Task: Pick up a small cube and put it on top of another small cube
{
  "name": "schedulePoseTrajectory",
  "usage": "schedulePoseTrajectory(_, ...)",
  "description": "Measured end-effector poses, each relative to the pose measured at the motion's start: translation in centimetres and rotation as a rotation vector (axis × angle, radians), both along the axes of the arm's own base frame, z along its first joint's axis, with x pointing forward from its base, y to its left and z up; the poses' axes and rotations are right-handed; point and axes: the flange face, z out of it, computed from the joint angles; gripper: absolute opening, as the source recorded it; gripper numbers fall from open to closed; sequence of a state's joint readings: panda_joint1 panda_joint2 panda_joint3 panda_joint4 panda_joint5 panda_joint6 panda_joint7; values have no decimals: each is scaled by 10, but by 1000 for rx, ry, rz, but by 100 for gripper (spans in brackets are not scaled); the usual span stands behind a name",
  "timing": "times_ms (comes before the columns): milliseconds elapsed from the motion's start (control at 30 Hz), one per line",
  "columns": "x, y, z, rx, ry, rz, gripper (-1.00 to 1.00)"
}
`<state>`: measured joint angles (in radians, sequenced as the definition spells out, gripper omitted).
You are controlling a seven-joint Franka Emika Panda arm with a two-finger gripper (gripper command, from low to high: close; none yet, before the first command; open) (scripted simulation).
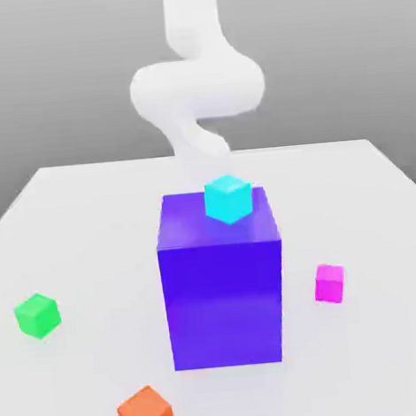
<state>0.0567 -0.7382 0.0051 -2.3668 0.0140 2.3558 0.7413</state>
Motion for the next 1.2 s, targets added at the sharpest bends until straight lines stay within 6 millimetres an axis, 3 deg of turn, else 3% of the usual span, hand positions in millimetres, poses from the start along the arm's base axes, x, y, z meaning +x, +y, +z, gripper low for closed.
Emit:
schedulePoseTrajectory(133, 29, 53, -99, -69, 132, 202, 0)
schedulePoseTrajectory(300, 20, 119, -224, -170, 285, 464, 0)
schedulePoseTrajectory(467, -36, 171, -350, -295, 439, 753, 0)
schedulePoseTrajectory(633, -119, 185, -447, -427, 576, 1026, 0)
schedulePoseTrajectory(733, -139, 185, -478, -455, 607, 1097, 0)
schedulePoseTrajectory(967, -143, 184, -530, -459, 611, 1104, 0)
schedulePoseTrajectory(1000, -144, 183, -534, -461, 612, 1103, -100)
schedulePoseTrajectory(1200, -144, 183, -537, -463, 613, 1102, -100)
